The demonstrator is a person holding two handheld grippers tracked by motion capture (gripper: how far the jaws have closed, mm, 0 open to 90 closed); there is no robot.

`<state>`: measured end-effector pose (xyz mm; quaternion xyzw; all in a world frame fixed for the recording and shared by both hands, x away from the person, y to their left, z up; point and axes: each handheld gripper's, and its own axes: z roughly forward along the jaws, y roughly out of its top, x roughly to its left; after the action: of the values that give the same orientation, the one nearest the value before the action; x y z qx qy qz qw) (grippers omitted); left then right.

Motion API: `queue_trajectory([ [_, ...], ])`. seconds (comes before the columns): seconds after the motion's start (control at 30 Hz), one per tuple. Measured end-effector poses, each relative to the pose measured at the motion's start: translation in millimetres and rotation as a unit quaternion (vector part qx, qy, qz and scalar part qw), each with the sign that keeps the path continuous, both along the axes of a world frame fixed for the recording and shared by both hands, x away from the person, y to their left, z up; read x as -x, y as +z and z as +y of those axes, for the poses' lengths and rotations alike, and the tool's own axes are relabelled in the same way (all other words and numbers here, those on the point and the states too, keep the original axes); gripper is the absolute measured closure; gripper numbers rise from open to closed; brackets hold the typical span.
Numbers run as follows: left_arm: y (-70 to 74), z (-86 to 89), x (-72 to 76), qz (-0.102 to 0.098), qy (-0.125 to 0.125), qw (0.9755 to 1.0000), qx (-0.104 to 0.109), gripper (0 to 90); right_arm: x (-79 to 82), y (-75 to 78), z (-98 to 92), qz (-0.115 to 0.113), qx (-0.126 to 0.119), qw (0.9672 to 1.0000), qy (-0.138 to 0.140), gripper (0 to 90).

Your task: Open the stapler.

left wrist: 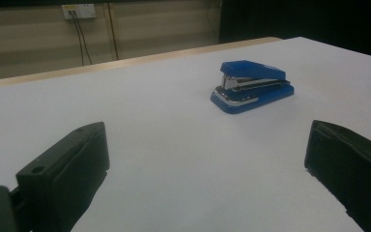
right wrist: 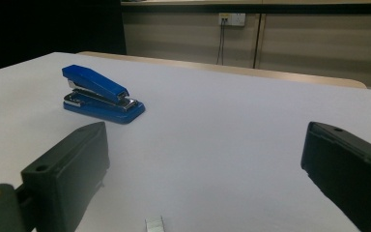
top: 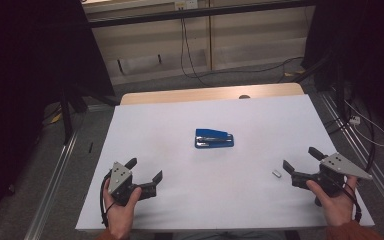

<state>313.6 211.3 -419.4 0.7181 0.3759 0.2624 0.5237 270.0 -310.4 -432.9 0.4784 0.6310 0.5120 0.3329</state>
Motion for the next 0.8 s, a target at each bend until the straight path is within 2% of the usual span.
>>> queue_trajectory([
  [0.13,-1.7,0.4,-2.1,0.013,-0.001,0.9999,0.0,3.0,0.3,0.5,-0.4,-0.003,0.005,1.0,0.002,4.4],
  [0.23,-1.9,0.9,-2.9,0.013,-0.002,0.9999,-0.004,3.0,0.5,0.7,-0.3,0.001,0.0,1.0,0.009,4.9],
  [0.5,-1.2,-0.1,-4.4,0.012,0.0,0.9999,0.001,3.0,1.0,0.0,2.7,0.006,-0.006,0.9997,0.025,5.1],
  [0.57,-1.4,-0.7,-6.2,0.019,-0.001,0.9998,-0.009,3.0,1.8,-0.2,2.3,0.009,-0.012,0.9995,0.026,5.1],
  [0.63,-1.3,-1.4,-6.5,0.024,0.003,0.9997,-0.009,3.0,1.4,-0.4,2.2,0.009,-0.013,0.9995,0.027,5.1],
  [0.77,-0.1,-3.5,-8.3,0.032,-0.01,0.9994,-0.005,3.4,-0.7,-1.3,4.0,0.012,-0.016,0.9991,0.036,5.0],
  [0.8,0.3,-5.8,-8.4,0.028,-0.011,0.9994,-0.014,3.3,-1.2,-1.3,6.1,0.013,-0.017,0.9989,0.042,5.0],
])
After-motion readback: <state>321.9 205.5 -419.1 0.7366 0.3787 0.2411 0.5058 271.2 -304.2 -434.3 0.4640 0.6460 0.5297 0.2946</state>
